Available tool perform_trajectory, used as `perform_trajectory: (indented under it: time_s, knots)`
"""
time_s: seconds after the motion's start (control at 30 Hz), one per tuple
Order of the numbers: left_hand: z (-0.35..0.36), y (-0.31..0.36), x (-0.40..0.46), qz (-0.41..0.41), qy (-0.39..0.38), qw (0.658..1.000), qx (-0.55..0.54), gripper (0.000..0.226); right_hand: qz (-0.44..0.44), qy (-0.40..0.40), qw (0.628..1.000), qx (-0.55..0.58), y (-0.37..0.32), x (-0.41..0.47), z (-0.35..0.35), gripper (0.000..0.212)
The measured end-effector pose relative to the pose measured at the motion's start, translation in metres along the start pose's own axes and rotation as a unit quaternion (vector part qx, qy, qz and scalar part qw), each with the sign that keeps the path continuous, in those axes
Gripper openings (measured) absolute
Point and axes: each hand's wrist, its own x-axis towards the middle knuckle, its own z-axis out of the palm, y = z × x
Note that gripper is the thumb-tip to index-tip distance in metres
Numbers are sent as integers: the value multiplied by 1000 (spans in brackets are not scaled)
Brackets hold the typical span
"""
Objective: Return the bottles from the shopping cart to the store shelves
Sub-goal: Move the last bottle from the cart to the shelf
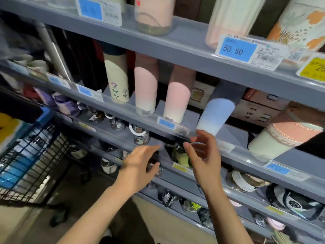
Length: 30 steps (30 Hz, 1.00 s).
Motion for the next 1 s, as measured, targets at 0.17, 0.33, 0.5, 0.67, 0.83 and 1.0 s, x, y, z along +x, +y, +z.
perform_trajectory:
  time_s: [0.17, 0.33, 0.5, 0.67, 0.83, 1.0]
  knots:
    - [-59, -83, -62, -111, 25, 993, 31, 36, 24, -121, 992, 5, -9, -19, 107, 25]
    - [-157, -179, -124, -246, 108, 962, 57, 36, 50, -244, 968, 21, -27, -40, 260, 20]
    - [-234, -263, -188, -399, 192, 895, 57, 32, 43, -405, 913, -16, -53, -66, 399, 34]
    - [-261, -309, -225, -446, 234, 861, 75, 36, 109, -434, 894, -31, -59, -72, 474, 38]
    - [-275, -361, -231, -454, 284, 836, 117, 49, 142, -429, 887, -98, -57, -58, 539, 49]
    - [-287, -414, -213, -524, 309, 774, 178, 61, 174, -435, 875, -121, -43, -27, 632, 70]
